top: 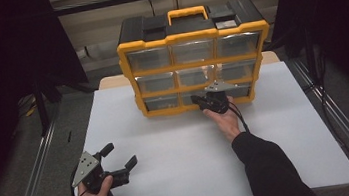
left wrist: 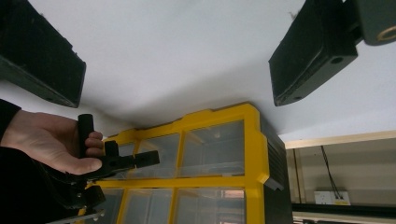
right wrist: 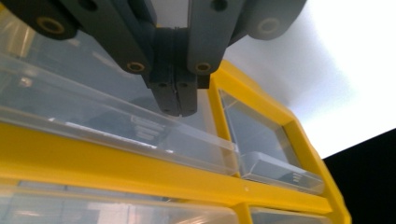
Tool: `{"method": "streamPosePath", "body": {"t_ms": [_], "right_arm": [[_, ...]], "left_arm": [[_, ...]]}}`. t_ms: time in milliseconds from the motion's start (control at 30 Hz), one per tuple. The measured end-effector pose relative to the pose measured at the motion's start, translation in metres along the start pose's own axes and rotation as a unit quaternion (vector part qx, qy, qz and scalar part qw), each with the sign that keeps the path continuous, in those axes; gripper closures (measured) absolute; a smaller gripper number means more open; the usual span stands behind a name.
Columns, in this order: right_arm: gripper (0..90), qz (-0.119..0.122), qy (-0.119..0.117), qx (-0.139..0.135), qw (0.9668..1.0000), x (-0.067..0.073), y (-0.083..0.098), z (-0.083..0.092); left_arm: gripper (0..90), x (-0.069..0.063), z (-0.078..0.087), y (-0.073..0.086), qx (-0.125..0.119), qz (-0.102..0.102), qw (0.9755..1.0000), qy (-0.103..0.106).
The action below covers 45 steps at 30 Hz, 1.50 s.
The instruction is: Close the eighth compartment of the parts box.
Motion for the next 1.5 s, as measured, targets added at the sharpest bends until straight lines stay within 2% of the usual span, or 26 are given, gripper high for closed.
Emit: {"method": "streamPosePath", "body": {"t_ms": [167, 200, 300, 333, 367, 400, 433, 467, 500, 567, 600, 633, 700, 733, 900, 933, 1000, 1267, 1333, 1400, 1500], "right_arm": [[84.8, -0.002, -0.009, 0.004, 0.9999, 0.003, 0.004, 0.0], [80.9, 0.001, -0.01, 0.006, 0.9999, 0.004, 0.005, 0.002], [77.6, -0.003, -0.014, 0.004, 0.9999, 0.006, 0.005, 0.004], [72.0, -0.005, -0.019, -0.002, 0.9998, 0.01, 0.005, 0.008], [72.0, -0.005, -0.019, -0.002, 0.9998, 0.01, 0.005, 0.008], [67.9, -0.007, -0.023, -0.004, 0.9997, 0.012, 0.005, 0.009], [58.9, -0.006, -0.02, -0.004, 0.9998, 0.012, 0.008, 0.011], [58.9, -0.006, -0.02, -0.004, 0.9998, 0.012, 0.008, 0.011], [50.3, 0.002, -0.018, 0.003, 0.9998, 0.012, 0.011, 0.013], [48.1, 0.004, -0.025, 0.004, 0.9997, 0.013, 0.012, 0.015], [39.2, 0.006, -0.027, 0.006, 0.9996, 0.014, 0.013, 0.018], [34.4, 0.003, -0.028, 0.005, 0.9996, 0.014, 0.013, 0.019], [31.8, 0.001, -0.029, 0.004, 0.9996, 0.014, 0.013, 0.021], [29.4, 0.0, -0.029, 0.002, 0.9996, 0.013, 0.013, 0.023], [14.2, -0.009, -0.032, -0.005, 0.9994, 0.012, 0.014, 0.031], [8.3, -0.013, -0.028, -0.005, 0.9995, 0.01, 0.016, 0.035], [2.6, -0.017, -0.026, -0.005, 0.9995, 0.008, 0.016, 0.039], [0.3, -0.006, -0.02, -0.01, 0.9997, 0.003, 0.018, 0.058], [0.4, -0.01, -0.022, -0.016, 0.9996, 0.001, 0.017, 0.065], [0.7, -0.017, -0.017, -0.02, 0.9995, -0.002, 0.017, 0.071], [0.5, -0.015, -0.013, -0.021, 0.9996, -0.004, 0.02, 0.08]], "left_arm": [[3.5, 0.0, -0.001, -0.001, -0.005, 0.007, 1.0, 0.002], [3.5, 0.001, -0.001, -0.001, -0.004, 0.009, 1.0, 0.0], [3.5, 0.003, -0.002, 0.001, 0.001, 0.009, 1.0, -0.003], [3.5, 0.002, -0.001, 0.001, -0.001, 0.012, 0.9999, -0.003], [3.5, 0.002, -0.001, 0.001, -0.001, 0.013, 0.9999, -0.002], [3.5, 0.001, 0.0, 0.001, -0.003, 0.012, 0.9999, -0.001], [3.5, 0.002, 0.001, 0.001, 0.0, 0.008, 1.0, -0.003], [3.5, 0.001, 0.002, 0.001, -0.002, 0.011, 0.9999, -0.005], [3.5, 0.002, 0.002, 0.001, -0.001, 0.01, 0.9999, -0.005], [3.5, 0.001, 0.003, 0.001, -0.005, 0.01, 0.9999, -0.001], [3.5, 0.002, 0.004, 0.002, -0.003, 0.008, 1.0, -0.004], [3.5, 0.001, 0.006, 0.002, -0.004, 0.009, 0.9999, -0.006], [3.5, 0.001, 0.007, 0.002, -0.004, 0.006, 1.0, -0.002], [3.5, 0.0, 0.007, 0.001, -0.007, 0.01, 0.9999, -0.001], [3.5, 0.0, 0.006, 0.001, -0.005, 0.007, 0.9999, -0.005], [3.5, 0.0, 0.006, 0.001, -0.006, 0.007, 0.9999, -0.005], [3.5, 0.0, 0.006, 0.001, -0.005, 0.005, 1.0, -0.004], [3.5, 0.0, 0.006, 0.001, -0.004, 0.001, 1.0, -0.001], [3.5, 0.001, 0.006, 0.001, -0.001, -0.003, 1.0, -0.001], [3.5, -0.001, 0.005, 0.0, -0.007, 0.004, 1.0, 0.0], [3.5, -0.001, 0.005, 0.0, -0.007, 0.005, 1.0, 0.002]]}}
Point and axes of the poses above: each handheld gripper's, and its own axes: z roughly backward along the jaws, y roughly out of its underside, x roughly to its left, the point moved 9 cm from there along -z, roughly forward along the jaws, and after that the axes turned 11 degrees about x, right-handed, at the moved point
